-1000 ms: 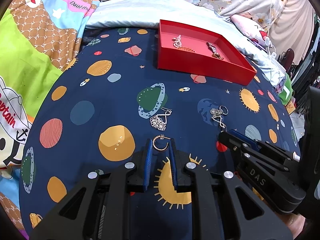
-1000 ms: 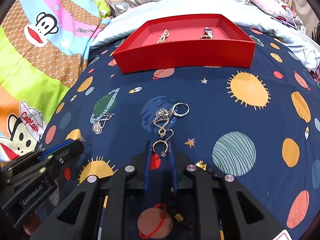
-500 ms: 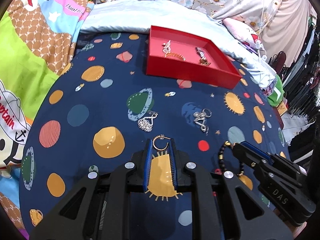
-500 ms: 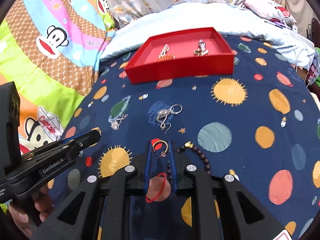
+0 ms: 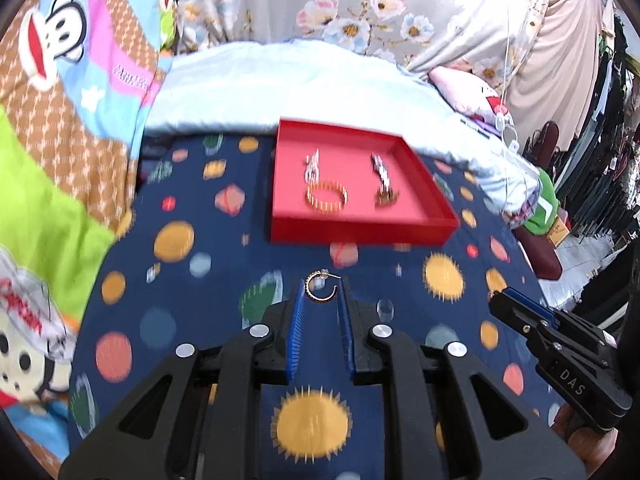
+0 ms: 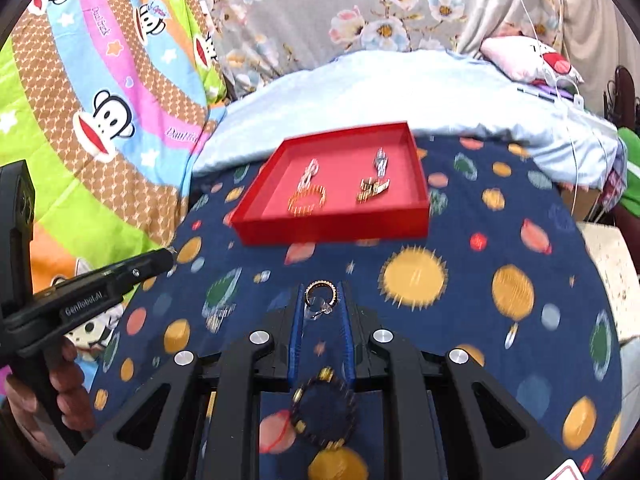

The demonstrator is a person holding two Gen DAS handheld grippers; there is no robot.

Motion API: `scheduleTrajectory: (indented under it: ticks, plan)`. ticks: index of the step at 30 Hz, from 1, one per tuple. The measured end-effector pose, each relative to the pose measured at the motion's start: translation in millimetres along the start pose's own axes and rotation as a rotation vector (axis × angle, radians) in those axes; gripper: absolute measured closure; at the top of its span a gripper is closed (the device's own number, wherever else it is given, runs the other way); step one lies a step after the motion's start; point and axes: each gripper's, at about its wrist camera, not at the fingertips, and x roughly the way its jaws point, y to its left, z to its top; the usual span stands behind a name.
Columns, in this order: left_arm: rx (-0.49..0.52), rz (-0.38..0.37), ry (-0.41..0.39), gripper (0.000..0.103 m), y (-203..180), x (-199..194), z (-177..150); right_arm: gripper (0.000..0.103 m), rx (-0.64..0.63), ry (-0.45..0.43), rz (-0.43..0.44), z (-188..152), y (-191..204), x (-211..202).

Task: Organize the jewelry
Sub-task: 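Lift the hoop earring with the left gripper and carry it over the tray, then open the left gripper to drop the hoop earring into the tray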

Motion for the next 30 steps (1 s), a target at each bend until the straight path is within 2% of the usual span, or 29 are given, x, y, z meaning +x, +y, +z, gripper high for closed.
scheduleTrajectory:
  ticks: [6, 13, 20, 30]
  plan:
    - [0.022, -0.003, -0.059, 0.087, -12.1, 25.4, 47.2, 0.088, -0.019, -0.045, -0.014, 44.0, -14.6, 22.5]
    - [0.031, 0.012, -0.04, 0.087, -22.2, 82.3, 78.9, 0.088, 0.017, -0.029, -0.002, 83.0, -33.8, 72.8]
    - [0.027, 0.024, 0.02, 0.087, -23.3, 128.8, 81.5, 0.088, 0.022, 0.023, -0.006, 92.8, -40.5, 122.7]
    - [0.014, 0.04, 0.076, 0.087, -12.7, 164.5, 71.4, 0.088, 0.026, 0.069, -0.012, 87.6, -42.3, 153.8]
